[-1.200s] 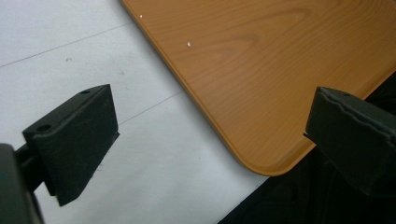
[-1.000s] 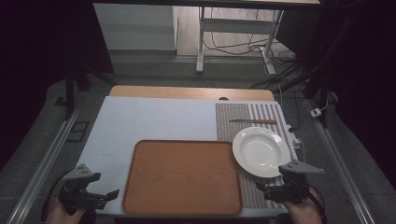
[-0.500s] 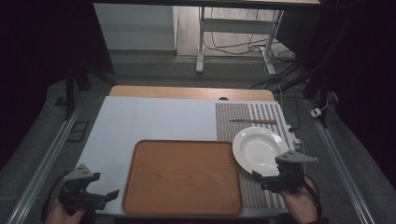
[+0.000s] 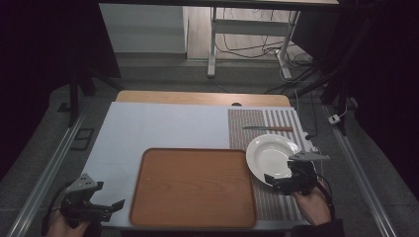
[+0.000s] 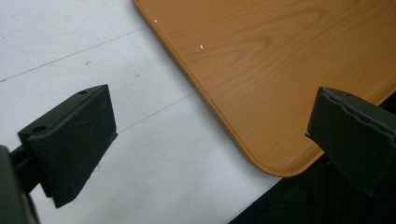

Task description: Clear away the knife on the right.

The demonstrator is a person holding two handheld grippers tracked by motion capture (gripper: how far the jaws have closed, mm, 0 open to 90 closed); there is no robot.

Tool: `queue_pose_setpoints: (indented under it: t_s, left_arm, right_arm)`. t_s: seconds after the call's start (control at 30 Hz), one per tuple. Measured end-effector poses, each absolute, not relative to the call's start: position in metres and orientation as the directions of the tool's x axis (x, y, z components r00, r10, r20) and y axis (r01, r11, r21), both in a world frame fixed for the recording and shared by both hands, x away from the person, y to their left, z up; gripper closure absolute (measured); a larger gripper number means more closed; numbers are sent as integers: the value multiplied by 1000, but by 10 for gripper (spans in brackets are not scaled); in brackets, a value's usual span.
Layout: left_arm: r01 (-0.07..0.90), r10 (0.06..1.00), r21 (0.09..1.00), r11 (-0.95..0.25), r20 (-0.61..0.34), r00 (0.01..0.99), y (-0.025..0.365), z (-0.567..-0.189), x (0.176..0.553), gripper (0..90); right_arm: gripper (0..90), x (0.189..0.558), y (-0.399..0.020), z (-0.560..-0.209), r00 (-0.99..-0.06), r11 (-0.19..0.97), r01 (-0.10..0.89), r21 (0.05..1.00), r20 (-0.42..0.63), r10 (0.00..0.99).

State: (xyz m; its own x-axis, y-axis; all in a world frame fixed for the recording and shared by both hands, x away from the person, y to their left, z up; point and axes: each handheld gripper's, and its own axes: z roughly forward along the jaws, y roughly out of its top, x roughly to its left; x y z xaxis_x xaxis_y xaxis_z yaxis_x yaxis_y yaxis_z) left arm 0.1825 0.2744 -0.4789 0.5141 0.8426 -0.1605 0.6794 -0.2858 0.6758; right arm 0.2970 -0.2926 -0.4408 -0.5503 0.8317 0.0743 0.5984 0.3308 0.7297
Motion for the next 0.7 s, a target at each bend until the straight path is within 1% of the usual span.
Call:
queue_pose_setpoints:
  t_s: [0.4,0.7]
  left_arm:
    - [683,832,665,-303,-164,529,273,-480,184,20]
    - [690,828,662,-292,-187,529,275,-480,185,12]
  right_arm:
    - [0,324,-294,-445,-522,333,622,709,58,851]
    - [0,347,-289,-450,-514,369,639,675,18,858]
